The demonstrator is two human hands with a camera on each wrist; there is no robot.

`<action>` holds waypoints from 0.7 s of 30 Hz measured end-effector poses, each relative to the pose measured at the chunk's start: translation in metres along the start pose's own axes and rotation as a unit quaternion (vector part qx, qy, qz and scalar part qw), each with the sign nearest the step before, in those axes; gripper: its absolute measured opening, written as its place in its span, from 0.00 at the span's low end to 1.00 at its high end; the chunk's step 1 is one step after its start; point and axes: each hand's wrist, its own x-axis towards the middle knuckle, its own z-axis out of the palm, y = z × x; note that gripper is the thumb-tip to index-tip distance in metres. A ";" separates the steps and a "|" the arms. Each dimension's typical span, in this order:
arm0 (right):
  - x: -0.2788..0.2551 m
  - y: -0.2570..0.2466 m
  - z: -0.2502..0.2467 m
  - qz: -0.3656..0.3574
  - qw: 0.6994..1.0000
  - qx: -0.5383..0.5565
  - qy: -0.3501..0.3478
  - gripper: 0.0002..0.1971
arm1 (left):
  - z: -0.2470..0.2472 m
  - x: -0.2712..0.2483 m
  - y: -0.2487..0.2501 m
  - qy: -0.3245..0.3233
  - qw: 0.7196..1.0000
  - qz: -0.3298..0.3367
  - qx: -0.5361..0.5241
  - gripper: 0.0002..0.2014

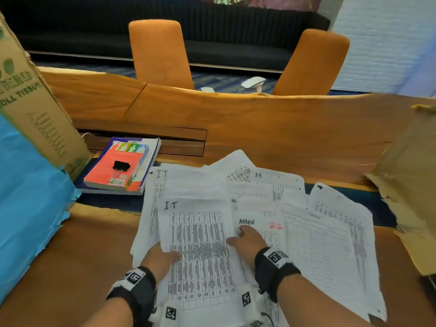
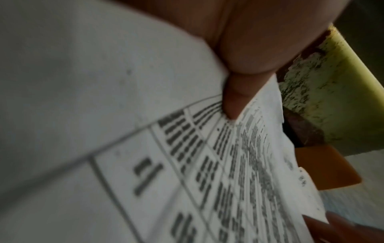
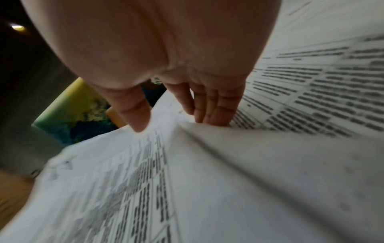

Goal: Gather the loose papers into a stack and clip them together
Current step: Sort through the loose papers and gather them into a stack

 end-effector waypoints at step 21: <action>-0.048 -0.089 -0.061 -0.312 0.885 0.255 0.232 0.16 | 0.020 -0.055 0.139 0.023 0.932 0.329 -0.147 0.30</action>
